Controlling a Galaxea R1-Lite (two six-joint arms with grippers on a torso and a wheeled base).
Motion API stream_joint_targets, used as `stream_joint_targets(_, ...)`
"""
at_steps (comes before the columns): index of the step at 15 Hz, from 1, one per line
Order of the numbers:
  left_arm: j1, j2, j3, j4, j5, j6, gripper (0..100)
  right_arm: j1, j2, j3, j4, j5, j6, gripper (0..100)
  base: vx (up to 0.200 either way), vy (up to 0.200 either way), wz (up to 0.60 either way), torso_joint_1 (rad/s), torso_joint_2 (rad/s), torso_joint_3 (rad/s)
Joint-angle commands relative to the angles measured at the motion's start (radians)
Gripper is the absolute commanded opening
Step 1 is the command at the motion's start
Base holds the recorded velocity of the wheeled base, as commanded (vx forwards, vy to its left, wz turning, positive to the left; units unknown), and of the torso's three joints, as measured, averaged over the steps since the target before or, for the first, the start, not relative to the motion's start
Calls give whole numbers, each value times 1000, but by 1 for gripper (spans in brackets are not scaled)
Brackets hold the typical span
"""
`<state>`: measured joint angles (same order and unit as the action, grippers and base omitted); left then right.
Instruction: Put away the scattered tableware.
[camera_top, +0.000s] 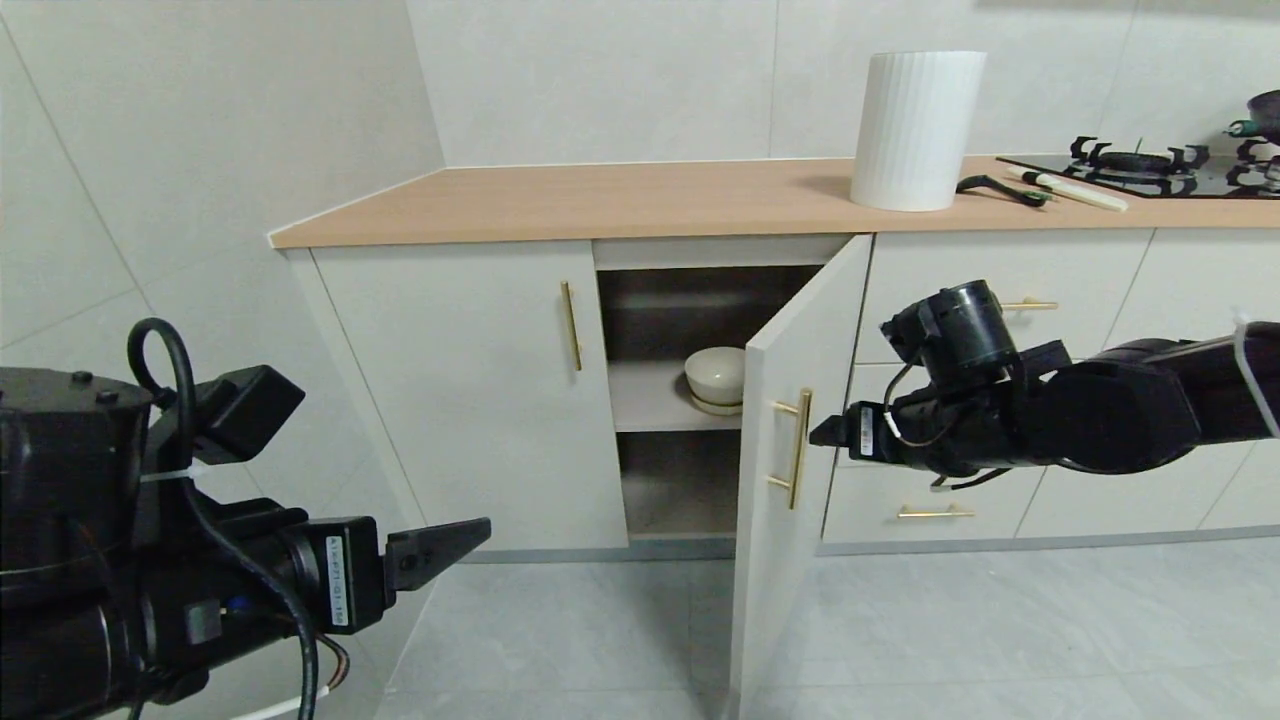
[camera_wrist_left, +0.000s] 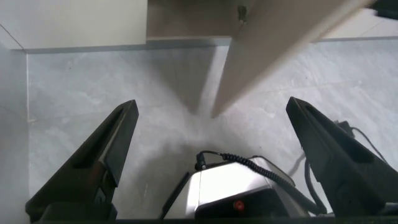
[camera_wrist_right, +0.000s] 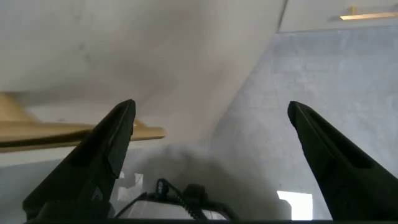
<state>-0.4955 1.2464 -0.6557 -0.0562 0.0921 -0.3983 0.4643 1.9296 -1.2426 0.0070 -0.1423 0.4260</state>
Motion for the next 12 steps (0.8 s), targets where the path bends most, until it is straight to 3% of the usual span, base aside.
stream_joint_targets(1,-1,7,8,-2,0,4,100,13,81,-49,-4,3,-4,100,0,0,0,0,0,0)
stream_joint_targets(12,-1,39,21,-22,3,6,100,8,157,-87,-79,6,7,100,0,0,0,0,0,0)
